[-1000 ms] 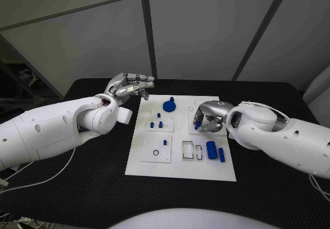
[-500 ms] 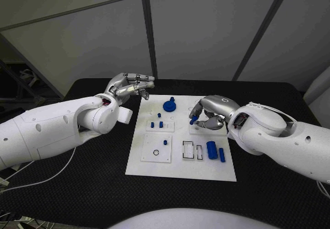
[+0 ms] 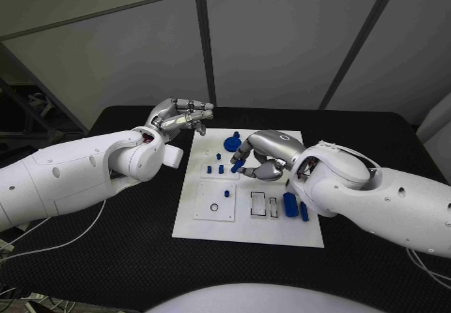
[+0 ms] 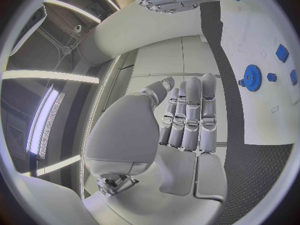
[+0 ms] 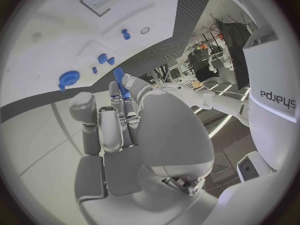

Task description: Assemble the parts on the task board

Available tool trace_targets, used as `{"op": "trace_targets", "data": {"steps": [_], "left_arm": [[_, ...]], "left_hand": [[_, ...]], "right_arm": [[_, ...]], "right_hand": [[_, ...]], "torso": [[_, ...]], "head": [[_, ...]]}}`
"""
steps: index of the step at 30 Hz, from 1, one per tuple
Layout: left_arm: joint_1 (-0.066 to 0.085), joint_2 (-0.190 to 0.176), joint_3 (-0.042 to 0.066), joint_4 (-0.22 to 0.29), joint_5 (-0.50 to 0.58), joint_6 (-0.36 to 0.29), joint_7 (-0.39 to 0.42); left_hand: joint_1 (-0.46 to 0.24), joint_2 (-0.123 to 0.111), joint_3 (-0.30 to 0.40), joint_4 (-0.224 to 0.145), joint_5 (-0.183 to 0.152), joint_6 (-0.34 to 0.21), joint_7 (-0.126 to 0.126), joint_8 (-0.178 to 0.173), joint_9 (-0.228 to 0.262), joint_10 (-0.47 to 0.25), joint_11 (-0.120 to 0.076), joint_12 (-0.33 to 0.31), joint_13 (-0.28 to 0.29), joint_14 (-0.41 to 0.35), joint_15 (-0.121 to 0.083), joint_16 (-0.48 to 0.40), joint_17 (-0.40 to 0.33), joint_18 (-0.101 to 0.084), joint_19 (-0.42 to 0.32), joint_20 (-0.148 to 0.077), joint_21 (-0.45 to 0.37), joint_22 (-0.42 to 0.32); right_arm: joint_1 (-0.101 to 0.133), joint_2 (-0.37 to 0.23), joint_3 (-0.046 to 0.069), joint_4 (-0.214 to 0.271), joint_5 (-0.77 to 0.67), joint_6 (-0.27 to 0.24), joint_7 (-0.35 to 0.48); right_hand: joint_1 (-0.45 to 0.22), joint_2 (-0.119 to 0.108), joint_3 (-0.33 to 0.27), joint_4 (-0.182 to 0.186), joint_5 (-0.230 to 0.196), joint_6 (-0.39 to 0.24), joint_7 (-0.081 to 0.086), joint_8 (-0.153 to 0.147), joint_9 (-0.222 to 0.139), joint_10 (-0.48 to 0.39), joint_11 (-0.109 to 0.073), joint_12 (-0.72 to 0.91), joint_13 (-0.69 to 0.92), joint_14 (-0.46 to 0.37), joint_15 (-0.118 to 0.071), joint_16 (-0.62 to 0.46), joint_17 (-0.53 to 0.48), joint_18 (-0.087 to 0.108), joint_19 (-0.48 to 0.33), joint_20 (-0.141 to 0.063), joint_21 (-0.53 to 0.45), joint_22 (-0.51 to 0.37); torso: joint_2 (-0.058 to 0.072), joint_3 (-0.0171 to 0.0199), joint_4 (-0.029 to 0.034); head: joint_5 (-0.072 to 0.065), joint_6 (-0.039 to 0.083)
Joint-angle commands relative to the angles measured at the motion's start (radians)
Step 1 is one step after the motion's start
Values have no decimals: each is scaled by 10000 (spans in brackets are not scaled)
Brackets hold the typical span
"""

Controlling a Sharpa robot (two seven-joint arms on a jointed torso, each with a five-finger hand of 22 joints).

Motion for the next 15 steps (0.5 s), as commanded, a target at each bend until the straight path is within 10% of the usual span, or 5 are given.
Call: {"op": "trace_targets", "data": {"steps": [1, 7, 15], "left_arm": [[15, 40, 9, -6, 9, 123, 40], [16, 87, 10, -30, 9, 139, 37], [16, 123, 10, -53, 9, 156, 35]], "left_hand": [[20, 92, -50, -18, 6, -5, 63, 23, -6, -49, 13, 29, 6, -40, 1, -26, -9, -179, -64, -12, -62, -11], [20, 92, -50, -18, 6, -5, 63, 23, -6, -49, 13, 29, 6, -40, 1, -26, -9, -179, -64, -12, -62, -11], [20, 92, -50, -18, 6, -5, 63, 23, -6, -49, 13, 29, 6, -40, 1, -26, -9, -179, -64, -12, -62, -11]], "right_arm": [[-82, 308, -235, -77, 352, 109, 363], [-185, 805, -670, -269, 391, 318, 494], [-289, 1115, -879, -471, 343, 604, 529]], "right_hand": [[34, 20, 79, 13, 72, 66, -12, 33, 13, 61, -7, -82, 9, 291, -73, 50, -3, -169, 61, -12, 47, -2], [28, 16, 89, 12, 99, 60, -7, 24, 10, 58, -3, -102, 8, 291, -71, 51, -4, -169, 58, -14, 48, -3], [28, 14, 102, 8, 127, 56, -5, 17, 8, 58, 0, -119, 7, 290, -70, 50, -8, -169, 54, -15, 48, -5]], "torso": [[2, -11, 21], [4, -3, -11], [5, 13, -13]], "head": [[21, -11], [77, -31], [123, -79]]}}
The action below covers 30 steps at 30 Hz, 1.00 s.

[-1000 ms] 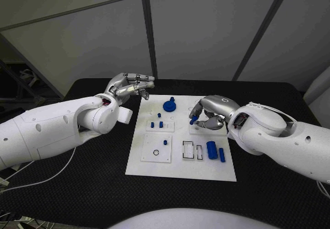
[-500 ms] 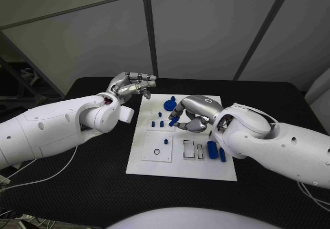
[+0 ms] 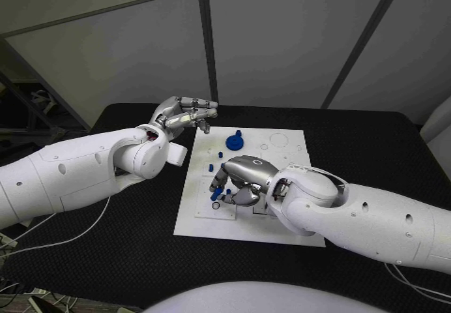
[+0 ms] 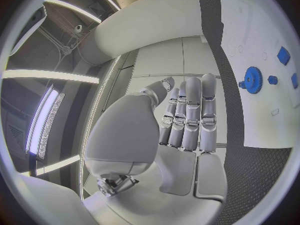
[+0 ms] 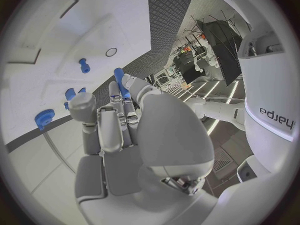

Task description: Assemble the parts on the task board

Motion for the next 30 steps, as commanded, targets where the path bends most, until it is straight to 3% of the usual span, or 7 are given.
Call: {"op": "trace_targets", "data": {"steps": [1, 7, 30], "left_arm": [[15, 22, 9, -4, 9, 137, 37], [15, 40, 9, -19, 9, 148, 32], [15, 24, 9, -14, 9, 157, 23]], "left_hand": [[20, 92, -50, -18, 6, -5, 63, 23, -6, -49, 13, 29, 6, -40, 1, -26, -11, -180, -64, -12, -62, -11], [20, 92, -50, -18, 6, -5, 63, 23, -6, -49, 13, 29, 6, -40, 1, -26, -11, -180, -64, -12, -62, -11], [11, 107, -61, -12, 1, -11, 64, 27, -5, -66, 15, 52, 8, -44, 3, -22, -19, -177, -66, -7, -73, -15]], "right_arm": [[-2, 62, -56, -62, 24, 328, 181], [-17, 191, -136, -259, -219, 444, 46], [-21, 408, -160, -487, -913, 1115, -565]], "right_hand": [[30, 16, 47, 0, 41, 58, -7, 7, 7, 58, -1, -65, 7, 290, -70, 50, -6, -168, 54, -15, 48, -4], [30, 16, 47, 0, 41, 58, -7, 7, 7, 58, -1, -65, 7, 290, -70, 50, -6, -168, 54, -15, 48, -4], [25, 17, 59, -4, 60, 70, -8, 6, 8, 79, -3, -77, 12, 286, -69, 41, -28, -165, 40, -16, 41, -19]], "torso": [[-3, 12, -8], [-7, 10, -3], [-5, 3, 3]], "head": [[19, -24], [27, -38], [35, -90]]}}
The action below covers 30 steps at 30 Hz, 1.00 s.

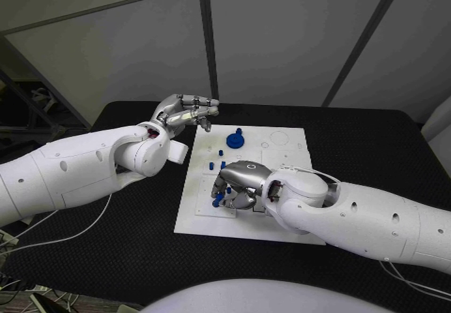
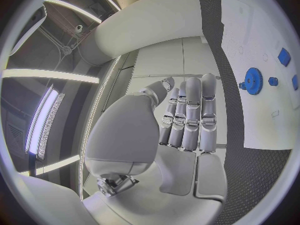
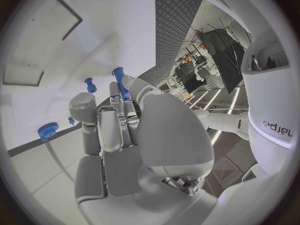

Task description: Assemble the parts on the task board

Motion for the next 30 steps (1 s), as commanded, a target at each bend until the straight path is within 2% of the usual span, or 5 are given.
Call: {"op": "trace_targets", "data": {"steps": [1, 15, 19, 23, 30], "left_arm": [[14, -8, 9, 18, 8, 112, 32], [14, -14, 9, 17, 8, 121, 24], [15, -13, 10, 18, 8, 131, 16], [15, -13, 10, 19, 8, 140, 9], [15, -17, 10, 21, 8, 149, -1]], "left_hand": [[11, 107, -61, -13, 1, -11, 64, 27, -5, -66, 15, 52, 7, -44, 3, -22, -9, -177, -66, -7, -34, -16], [11, 107, -61, -13, 1, -11, 64, 27, -5, -66, 15, 52, 7, -44, 3, -22, -9, -177, -66, -7, -34, -16], [11, 107, -61, -13, 1, -11, 64, 27, -5, -66, 15, 52, 7, -44, 3, -22, -9, -177, -66, -7, -34, -16], [11, 107, -61, -13, 1, -11, 64, 27, -5, -66, 15, 52, 7, -44, 3, -22, -9, -177, -66, -7, -34, -16], [11, 107, -61, -13, 1, -11, 64, 27, -5, -66, 15, 52, 7, -44, 3, -22, -9, -177, -66, -7, -34, -16]], "right_arm": [[10, 21, -1, -2, -408, 246, -322], [8, 127, -13, 12, -697, 312, -475], [8, 167, -148, 6, -704, 344, -448], [8, 206, -200, -19, -691, 337, -423], [7, 242, -233, -56, -619, 166, -356]], "right_hand": [[27, 19, 63, -1, 67, 93, 7, 59, 8, 80, -4, -40, 17, 286, -70, 43, -5, -166, 40, -17, 41, -16], [-11, -26, 57, -2, 75, 69, 14, 34, 0, 73, 5, -79, 18, 283, -65, 40, -9, -161, 12, -15, 24, -43], [-78, -79, 54, 12, 76, 7, 35, -17, -18, 26, 27, -158, 12, 279, -48, 42, -5, -159, -14, -6, 12, -59], [-144, -129, 58, 30, 75, -78, 67, -80, -42, -54, 62, -256, -3, 279, -21, 49, 5, -159, -30, 12, 7, -64], [-501, -529, 6, 159, 140, -1057, 329, -409, -238, -1164, 409, -856, -120, 308, 270, 180, 204, -120, -226, 242, -174, -315]], "torso": [[-1, 0, 5], [9, 6, -1], [-2, -2, 5], [1, 3, 3], [-7, -2, 0]], "head": [[6, -8], [-1, -5], [-7, -16], [-2, -26], [2, -28]]}}
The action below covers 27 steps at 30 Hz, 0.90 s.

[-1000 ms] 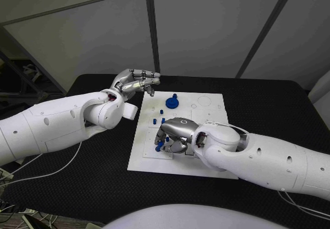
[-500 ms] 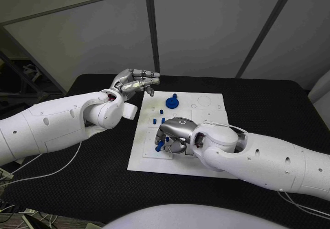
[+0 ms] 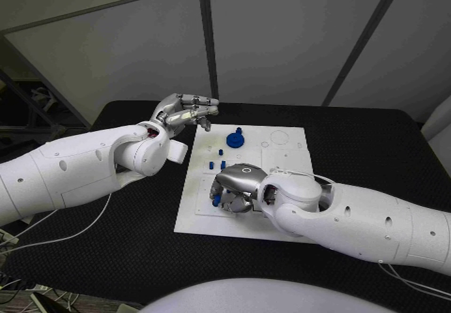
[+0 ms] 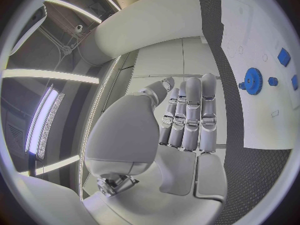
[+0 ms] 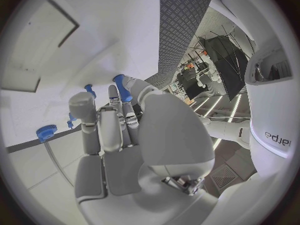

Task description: Assemble the parts on the task board

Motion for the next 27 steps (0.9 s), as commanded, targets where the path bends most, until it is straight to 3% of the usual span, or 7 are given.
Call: {"op": "trace_targets", "data": {"steps": [1, 6, 10, 17, 22, 24, 27], "left_arm": [[15, -6, 10, 15, 7, 125, 16], [15, -11, 10, 18, 7, 133, 5], [15, -14, 10, 19, 7, 140, -4], [15, -21, 10, 11, 7, 158, -19], [15, -33, 10, -7, 7, 164, -21], [15, -36, 9, -16, 7, 169, -23], [15, -38, 9, -20, 7, 181, -26]], "left_hand": [[10, 107, -62, -12, 1, -11, 64, 27, -5, -66, 15, 52, 8, -44, 4, -22, -11, -177, -66, -7, -34, -17], [10, 107, -62, -12, 1, -11, 64, 27, -5, -66, 15, 52, 8, -44, 4, -22, -11, -177, -66, -7, -34, -17], [-4, 113, -75, -4, -1, -19, 67, 28, -6, -82, 18, 68, 9, -48, 7, -20, -18, -177, -67, -3, -44, -21], [-4, 113, -75, -4, -1, -19, 67, 28, -6, -82, 18, 68, 9, -48, 7, -20, -18, -177, -67, -3, -44, -21], [-4, 113, -75, -4, -1, -19, 67, 28, -6, -82, 18, 68, 9, -48, 7, -20, -18, -177, -67, -3, -44, -21], [-4, 113, -75, -4, -1, -19, 67, 28, -6, -82, 18, 68, 9, -48, 7, -20, -18, -177, -67, -3, -44, -21], [-4, 113, -75, -4, -1, -19, 67, 28, -6, -82, 18, 68, 9, -48, 7, -20, -18, -177, -67, -3, -44, -21]], "right_arm": [[-5, 8, -13, -14, -10, -56, 58], [-5, -2, -18, -18, 76, -510, 193], [-5, -34, -19, 6, 157, -956, 338], [-27, -310, -19, 226, 436, -2344, 759], [-61, -809, -13, 619, 890, -3386, 1186], [-61, -1182, -7, 880, 1219, -3587, 1242], [3, -1826, 38, 1253, 1921, -3501, 1018]], "right_hand": [[-103, -148, -46, 66, 33, -413, 25, -28, -41, -399, 107, -129, 24, 293, 115, 38, 32, -98, -118, 102, -130, -175], [-162, -225, -408, 72, -191, -1147, -12, -8, -27, -1218, 172, -156, 53, 113, 193, -139, -364, 32, -530, 204, -576, -770], [-168, -217, -900, 98, -283, -1534, -144, 8, -6, -1671, 224, 58, 82, -17, 232, -282, -667, 96, -759, 256, -884, -1150], [-59, -134, -1334, 112, -146, -1694, -196, 6, 5, -1937, 244, 394, 110, -71, 247, -344, -820, 130, -840, 280, -1057, -1357], [87, -1, -1479, 86, -10, -1438, -14, 97, 58, -1734, 175, 795, 156, -143, 204, -472, -1063, 173, -954, 246, -1225, -1573], [68, 71, -1511, 127, 0, -1225, 41, 157, 90, -1474, 157, 1006, 177, -146, 186, -495, -1102, 170, -948, 229, -1238, -1580], [-148, 214, -1517, 364, 46, -627, 73, 409, 192, -427, 48, 1508, 301, -103, 116, -491, -1089, 161, -880, 193, -1195, -1512]], "torso": [[-7, -4, -2], [-3, 1, 0], [-9, -3, 7], [-16, 3, 5], [-20, 8, -21], [-30, 6, -30], [-45, -14, -25]], "head": [[7, -2], [9, 10], [-7, 31], [0, 76], [-3, 110], [-42, 134], [-139, 158]]}}
